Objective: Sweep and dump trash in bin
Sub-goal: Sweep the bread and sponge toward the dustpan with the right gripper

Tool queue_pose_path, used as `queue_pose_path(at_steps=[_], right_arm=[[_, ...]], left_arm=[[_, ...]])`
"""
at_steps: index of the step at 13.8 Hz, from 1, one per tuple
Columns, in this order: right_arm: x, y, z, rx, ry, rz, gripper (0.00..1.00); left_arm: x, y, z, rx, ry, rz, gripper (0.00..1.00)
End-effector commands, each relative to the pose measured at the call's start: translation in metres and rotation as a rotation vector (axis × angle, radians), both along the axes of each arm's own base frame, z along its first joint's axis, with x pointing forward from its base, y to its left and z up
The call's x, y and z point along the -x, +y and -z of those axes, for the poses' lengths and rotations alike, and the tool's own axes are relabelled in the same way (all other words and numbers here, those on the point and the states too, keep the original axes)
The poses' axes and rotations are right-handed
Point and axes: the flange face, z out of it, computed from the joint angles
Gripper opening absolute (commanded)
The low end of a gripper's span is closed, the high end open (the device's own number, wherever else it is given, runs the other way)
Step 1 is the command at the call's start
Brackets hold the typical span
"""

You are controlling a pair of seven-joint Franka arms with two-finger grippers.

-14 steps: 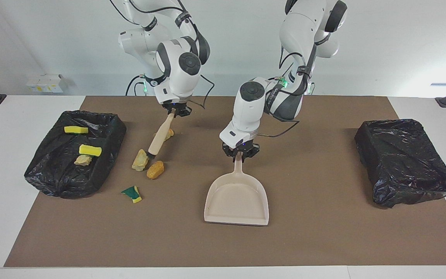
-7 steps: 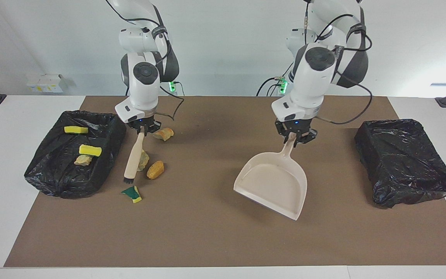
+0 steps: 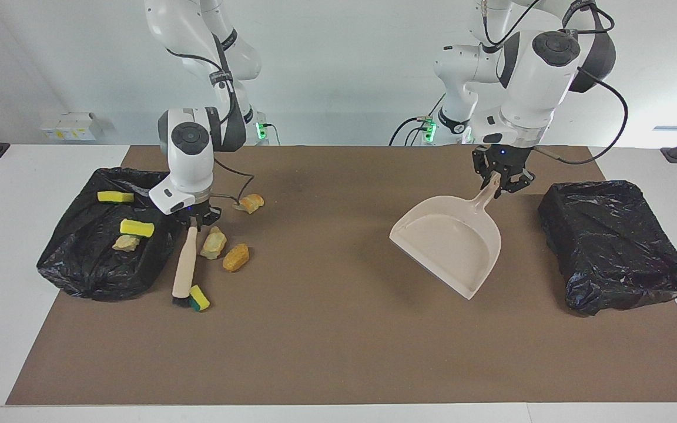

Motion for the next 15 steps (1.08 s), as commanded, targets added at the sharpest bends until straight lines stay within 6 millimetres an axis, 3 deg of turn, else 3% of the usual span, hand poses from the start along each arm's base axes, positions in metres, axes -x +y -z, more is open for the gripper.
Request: queue_pose_path(at_steps=[1, 4, 8, 10, 12, 15], right_arm=[[0.007, 0.034, -0.002, -0.026, 0.054, -0.078, 0.00], [0.016, 0.073, -0.001, -0.139, 0.103, -0.094, 0.00], [0.029, 0.136, -0.004, -0.241, 0.131, -0.149, 0.00], [0.036, 0.167, -0.010, -0.299, 0.142, -0.191, 0.00], [0.039, 0.178, -0.012, -0.346, 0.161, -0.294, 0.00], [0.038, 0.182, -0.022, -0.409, 0.218, -0.639, 0.00]], left_arm=[[0.016, 0.016, 0.007, -0.017, 0.015, 0.149, 0.00], [0.038, -0.017, 0.043, -0.024, 0.047, 0.201, 0.00], [0.047, -0.030, 0.053, -0.028, 0.058, 0.172, 0.00], [0.054, -0.049, 0.082, -0.030, 0.067, 0.159, 0.00], [0.070, -0.076, 0.119, -0.021, 0.033, 0.126, 0.00], [0.080, -0.093, 0.123, -0.023, 0.031, 0.116, 0.00]])
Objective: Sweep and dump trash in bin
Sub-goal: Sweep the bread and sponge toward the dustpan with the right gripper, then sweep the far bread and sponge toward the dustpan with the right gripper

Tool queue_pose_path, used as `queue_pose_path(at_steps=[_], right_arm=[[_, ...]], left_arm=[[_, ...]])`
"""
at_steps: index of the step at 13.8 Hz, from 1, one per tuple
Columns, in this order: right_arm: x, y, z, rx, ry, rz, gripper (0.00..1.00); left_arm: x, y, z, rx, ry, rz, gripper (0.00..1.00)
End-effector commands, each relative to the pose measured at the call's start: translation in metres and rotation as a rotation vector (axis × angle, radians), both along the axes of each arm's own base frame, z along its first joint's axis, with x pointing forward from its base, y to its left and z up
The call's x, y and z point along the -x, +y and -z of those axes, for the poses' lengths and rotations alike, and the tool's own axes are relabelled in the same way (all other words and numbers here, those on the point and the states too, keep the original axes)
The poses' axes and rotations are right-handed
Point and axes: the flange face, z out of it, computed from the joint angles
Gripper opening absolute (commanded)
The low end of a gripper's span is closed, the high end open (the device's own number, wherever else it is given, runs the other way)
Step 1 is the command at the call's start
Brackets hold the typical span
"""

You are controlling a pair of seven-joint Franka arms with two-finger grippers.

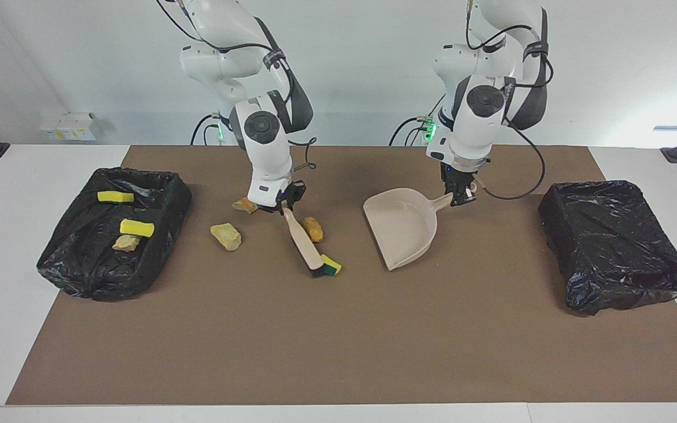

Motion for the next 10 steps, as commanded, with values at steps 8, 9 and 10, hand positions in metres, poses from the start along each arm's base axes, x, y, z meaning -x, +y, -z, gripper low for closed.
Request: queue_pose_path(at_steps=[8, 9, 10], right_arm=[[-0.030, -0.102, -0.093, 0.012, 0.182, 0.119, 0.00], [-0.023, -0.110, -0.096, 0.025, 0.203, 0.149, 0.00], [-0.015, -0.121, -0.096, 0.041, 0.233, 0.187, 0.00]], left_arm=[[0.008, -0.008, -0.002, 0.001, -0.035, -0.045, 0.00], [0.009, -0.009, -0.002, 0.003, -0.034, -0.046, 0.00], [0.008, -0.009, -0.001, 0.005, -0.033, -0.048, 0.00]])
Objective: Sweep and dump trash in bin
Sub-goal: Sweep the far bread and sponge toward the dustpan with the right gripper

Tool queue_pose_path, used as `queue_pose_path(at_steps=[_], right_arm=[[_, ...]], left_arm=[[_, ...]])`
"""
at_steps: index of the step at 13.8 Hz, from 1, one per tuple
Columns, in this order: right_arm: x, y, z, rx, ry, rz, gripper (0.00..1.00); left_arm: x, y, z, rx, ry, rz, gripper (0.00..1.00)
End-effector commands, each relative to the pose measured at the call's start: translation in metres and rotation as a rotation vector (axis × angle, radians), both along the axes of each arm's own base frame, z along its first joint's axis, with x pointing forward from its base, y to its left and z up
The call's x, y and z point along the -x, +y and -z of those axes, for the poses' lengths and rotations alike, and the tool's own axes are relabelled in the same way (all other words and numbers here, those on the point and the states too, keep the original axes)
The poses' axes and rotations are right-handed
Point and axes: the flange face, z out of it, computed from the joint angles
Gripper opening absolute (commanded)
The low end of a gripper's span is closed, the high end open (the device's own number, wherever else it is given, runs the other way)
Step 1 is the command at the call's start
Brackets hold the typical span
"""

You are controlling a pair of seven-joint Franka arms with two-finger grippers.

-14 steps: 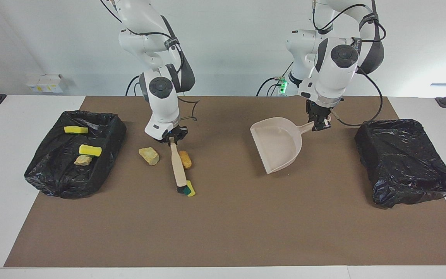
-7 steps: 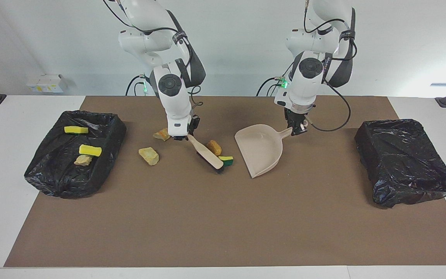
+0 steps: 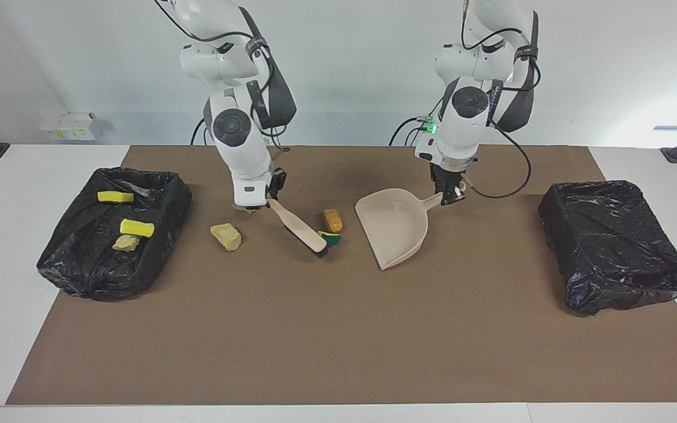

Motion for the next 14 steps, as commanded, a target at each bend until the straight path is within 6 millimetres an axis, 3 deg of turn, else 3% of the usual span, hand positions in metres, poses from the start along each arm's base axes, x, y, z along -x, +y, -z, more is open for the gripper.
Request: queue_pose_path(at_steps=[1, 2, 6, 9, 12, 14], right_arm=[[0.023, -0.027, -0.002, 0.041, 0.064, 0.105, 0.00], [0.032, -0.041, 0.003, 0.049, 0.078, 0.132, 0.00], [0.063, -0.054, 0.017, 0.124, 0.077, 0.316, 0.00], [0.069, -0.058, 0.025, 0.167, 0.031, 0.452, 0.00], [0.078, -0.087, 0.035, 0.174, -0.018, 0.505, 0.00], [0.090, -0.090, 0.043, 0.176, -0.072, 0.516, 0.00]], left_arm=[[0.003, 0.001, -0.002, 0.007, -0.026, -0.019, 0.00], [0.003, 0.001, -0.001, 0.008, -0.024, -0.023, 0.00], [0.003, 0.002, -0.002, 0.009, -0.027, -0.022, 0.00], [0.002, 0.003, -0.002, 0.009, -0.027, -0.025, 0.00], [0.002, 0.004, -0.002, 0.011, -0.028, -0.028, 0.00], [0.002, 0.004, -0.002, 0.014, -0.028, -0.030, 0.00]])
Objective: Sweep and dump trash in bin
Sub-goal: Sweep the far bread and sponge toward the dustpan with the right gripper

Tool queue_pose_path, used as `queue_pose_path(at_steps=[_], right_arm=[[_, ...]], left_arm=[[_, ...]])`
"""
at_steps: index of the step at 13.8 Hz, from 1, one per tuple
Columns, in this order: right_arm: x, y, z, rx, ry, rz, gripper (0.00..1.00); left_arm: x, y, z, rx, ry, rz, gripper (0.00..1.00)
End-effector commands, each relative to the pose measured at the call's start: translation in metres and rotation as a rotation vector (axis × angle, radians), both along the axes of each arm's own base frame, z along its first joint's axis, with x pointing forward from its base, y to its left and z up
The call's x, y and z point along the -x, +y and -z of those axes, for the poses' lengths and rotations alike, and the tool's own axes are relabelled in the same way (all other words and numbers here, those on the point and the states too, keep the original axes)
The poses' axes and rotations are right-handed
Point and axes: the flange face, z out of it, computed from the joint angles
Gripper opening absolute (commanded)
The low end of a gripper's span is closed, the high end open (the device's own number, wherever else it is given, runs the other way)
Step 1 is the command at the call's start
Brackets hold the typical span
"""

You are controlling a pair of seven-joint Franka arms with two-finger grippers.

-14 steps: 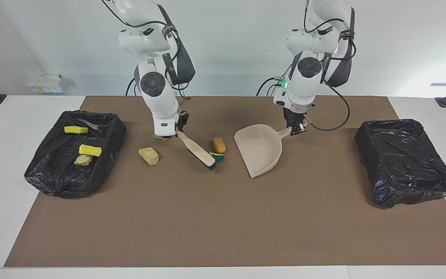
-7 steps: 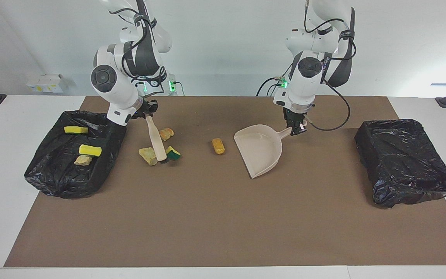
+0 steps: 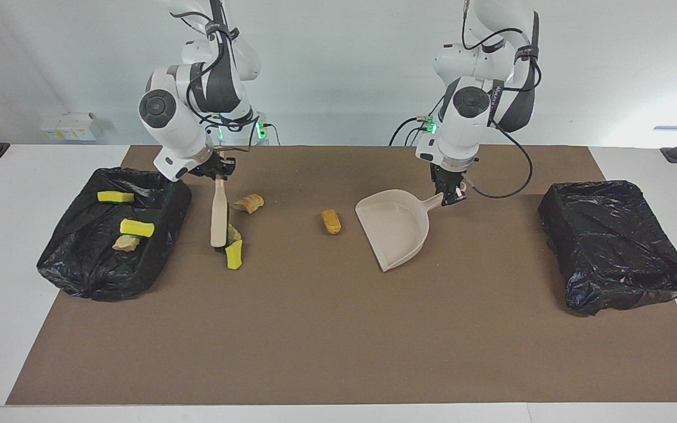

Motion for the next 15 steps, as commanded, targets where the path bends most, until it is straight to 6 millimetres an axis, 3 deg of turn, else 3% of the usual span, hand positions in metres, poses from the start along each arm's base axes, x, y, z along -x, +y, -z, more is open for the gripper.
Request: queue_pose_path(at_steps=[1, 5, 7, 9, 11, 13, 15], right_arm=[[0.024, -0.005, 0.007, 0.026, -0.074, 0.023, 0.00], [0.029, -0.009, 0.039, 0.029, -0.125, 0.027, 0.00], [0.024, 0.001, 0.053, 0.019, -0.121, 0.003, 0.00], [0.020, 0.039, 0.053, 0.011, -0.140, -0.072, 0.00], [0.005, 0.064, 0.049, -0.008, -0.153, -0.122, 0.00], [-0.004, 0.099, 0.062, -0.032, -0.133, -0.187, 0.00], [-0.010, 0.133, 0.058, -0.050, -0.149, -0.238, 0.00]], left_arm=[[0.003, 0.002, -0.001, 0.010, -0.022, -0.018, 0.00], [0.003, 0.002, -0.001, 0.010, -0.022, -0.018, 0.00], [0.003, 0.003, -0.001, 0.010, -0.022, -0.020, 0.00], [0.002, 0.003, -0.002, 0.011, -0.023, -0.020, 0.00], [0.003, 0.003, -0.001, 0.010, -0.022, -0.020, 0.00], [0.003, 0.003, -0.001, 0.011, -0.021, -0.021, 0.00], [0.003, 0.002, -0.001, 0.022, -0.018, -0.029, 0.00]])
